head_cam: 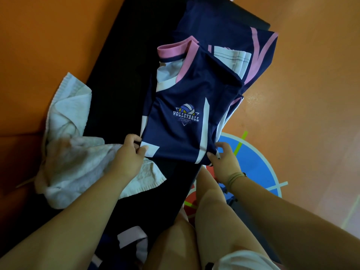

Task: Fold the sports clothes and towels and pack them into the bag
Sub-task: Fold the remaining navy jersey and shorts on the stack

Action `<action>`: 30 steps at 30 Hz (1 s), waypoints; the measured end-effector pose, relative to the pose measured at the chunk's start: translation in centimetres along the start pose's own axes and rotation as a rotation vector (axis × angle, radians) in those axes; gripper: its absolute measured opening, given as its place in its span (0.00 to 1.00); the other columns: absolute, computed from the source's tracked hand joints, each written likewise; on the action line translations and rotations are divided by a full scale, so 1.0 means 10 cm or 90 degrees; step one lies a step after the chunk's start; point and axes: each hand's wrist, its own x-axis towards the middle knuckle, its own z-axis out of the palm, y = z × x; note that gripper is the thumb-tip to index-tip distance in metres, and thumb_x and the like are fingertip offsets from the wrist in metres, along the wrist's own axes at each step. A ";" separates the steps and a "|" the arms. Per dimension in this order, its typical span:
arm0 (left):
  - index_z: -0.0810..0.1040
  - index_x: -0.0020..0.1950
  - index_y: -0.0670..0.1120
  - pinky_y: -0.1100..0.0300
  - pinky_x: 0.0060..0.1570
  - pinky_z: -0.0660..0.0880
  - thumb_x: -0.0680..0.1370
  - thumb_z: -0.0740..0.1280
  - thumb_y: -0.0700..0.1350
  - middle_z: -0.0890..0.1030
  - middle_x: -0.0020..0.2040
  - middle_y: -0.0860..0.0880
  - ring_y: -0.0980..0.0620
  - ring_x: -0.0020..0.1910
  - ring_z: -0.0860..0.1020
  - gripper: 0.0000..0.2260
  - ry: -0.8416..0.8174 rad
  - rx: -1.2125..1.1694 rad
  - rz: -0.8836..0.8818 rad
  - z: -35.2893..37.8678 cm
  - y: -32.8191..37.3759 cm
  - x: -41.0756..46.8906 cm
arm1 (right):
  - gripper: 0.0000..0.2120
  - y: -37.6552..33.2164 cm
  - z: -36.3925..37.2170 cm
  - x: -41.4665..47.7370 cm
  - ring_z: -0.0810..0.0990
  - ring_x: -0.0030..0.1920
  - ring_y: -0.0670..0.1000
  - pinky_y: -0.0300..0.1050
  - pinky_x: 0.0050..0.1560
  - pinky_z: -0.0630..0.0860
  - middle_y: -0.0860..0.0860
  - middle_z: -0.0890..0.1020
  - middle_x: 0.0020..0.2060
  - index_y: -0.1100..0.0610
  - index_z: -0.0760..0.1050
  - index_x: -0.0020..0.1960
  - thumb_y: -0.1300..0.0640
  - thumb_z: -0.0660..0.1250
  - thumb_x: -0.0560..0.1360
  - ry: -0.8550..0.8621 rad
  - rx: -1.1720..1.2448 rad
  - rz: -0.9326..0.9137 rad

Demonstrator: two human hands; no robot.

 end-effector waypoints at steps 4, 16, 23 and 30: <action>0.67 0.55 0.55 0.56 0.36 0.71 0.79 0.64 0.47 0.75 0.39 0.52 0.51 0.34 0.74 0.08 -0.014 -0.039 0.073 -0.05 0.08 -0.21 | 0.13 0.03 -0.08 -0.20 0.70 0.28 0.51 0.47 0.33 0.70 0.52 0.72 0.29 0.46 0.65 0.58 0.57 0.62 0.77 0.050 -0.015 -0.110; 0.80 0.57 0.48 0.54 0.51 0.71 0.72 0.72 0.39 0.76 0.53 0.45 0.43 0.54 0.71 0.15 0.020 0.187 0.206 -0.34 0.11 -0.91 | 0.29 -0.05 -0.34 -0.84 0.80 0.44 0.52 0.49 0.51 0.80 0.48 0.81 0.49 0.44 0.74 0.61 0.62 0.75 0.64 -0.062 -0.183 -0.172; 0.82 0.56 0.48 0.55 0.49 0.68 0.73 0.70 0.37 0.77 0.51 0.42 0.42 0.55 0.71 0.13 0.052 0.231 0.270 -0.68 0.34 -1.27 | 0.24 -0.31 -0.52 -1.20 0.79 0.54 0.53 0.42 0.54 0.74 0.48 0.82 0.55 0.48 0.78 0.59 0.61 0.74 0.65 -0.007 -0.313 -0.239; 0.84 0.50 0.50 0.51 0.48 0.72 0.71 0.73 0.43 0.79 0.45 0.47 0.45 0.47 0.75 0.09 0.064 0.237 0.335 -1.08 0.63 -1.59 | 0.09 -0.63 -0.76 -1.51 0.79 0.44 0.51 0.43 0.44 0.73 0.48 0.83 0.40 0.47 0.81 0.44 0.57 0.75 0.65 -0.004 -0.328 -0.289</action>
